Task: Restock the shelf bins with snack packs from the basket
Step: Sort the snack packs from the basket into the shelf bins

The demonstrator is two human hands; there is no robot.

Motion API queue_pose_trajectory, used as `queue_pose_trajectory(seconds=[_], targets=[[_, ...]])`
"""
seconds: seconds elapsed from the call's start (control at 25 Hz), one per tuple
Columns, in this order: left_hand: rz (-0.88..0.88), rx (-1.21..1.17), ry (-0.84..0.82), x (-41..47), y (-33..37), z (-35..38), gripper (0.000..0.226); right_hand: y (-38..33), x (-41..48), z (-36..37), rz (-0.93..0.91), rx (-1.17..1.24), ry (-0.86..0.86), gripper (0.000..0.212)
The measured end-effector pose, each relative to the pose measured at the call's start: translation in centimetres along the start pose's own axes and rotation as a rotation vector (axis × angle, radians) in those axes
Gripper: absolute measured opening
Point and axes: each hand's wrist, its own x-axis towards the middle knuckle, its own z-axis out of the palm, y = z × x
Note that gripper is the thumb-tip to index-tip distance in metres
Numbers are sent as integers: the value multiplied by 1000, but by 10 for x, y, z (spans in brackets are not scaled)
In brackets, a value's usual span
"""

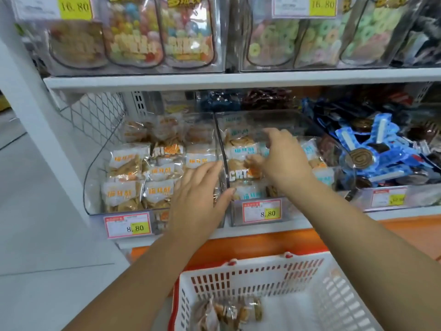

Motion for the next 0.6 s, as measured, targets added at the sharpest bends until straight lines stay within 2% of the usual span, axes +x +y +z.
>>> queue_pose_trajectory(seconds=[0.12, 0.16, 0.24, 0.32, 0.4, 0.52, 0.6], targets=[[126, -70, 220, -32, 11, 11, 45, 21, -61, 3, -181, 394, 396, 25], [179, -100, 217, -49, 12, 20, 40, 31, -84, 10, -180, 457, 456, 17], [200, -157, 104, -87, 11, 41, 35, 55, -121, 34, -71, 534, 451, 13], [99, -198, -111, -130, 10, 66, 35, 82, -156, 66, 56, 509, 332, 12], [-12, -205, -385, -169, 9, 94, 41, 110, -192, 98, 153, 389, 123, 12], [-64, -120, -750, -212, 4, 132, 49, 148, -242, 136, 130, 114, -229, 31], [-87, -65, -905, -233, -1, 152, 50, 167, -262, 154, 187, -11, -504, 40]])
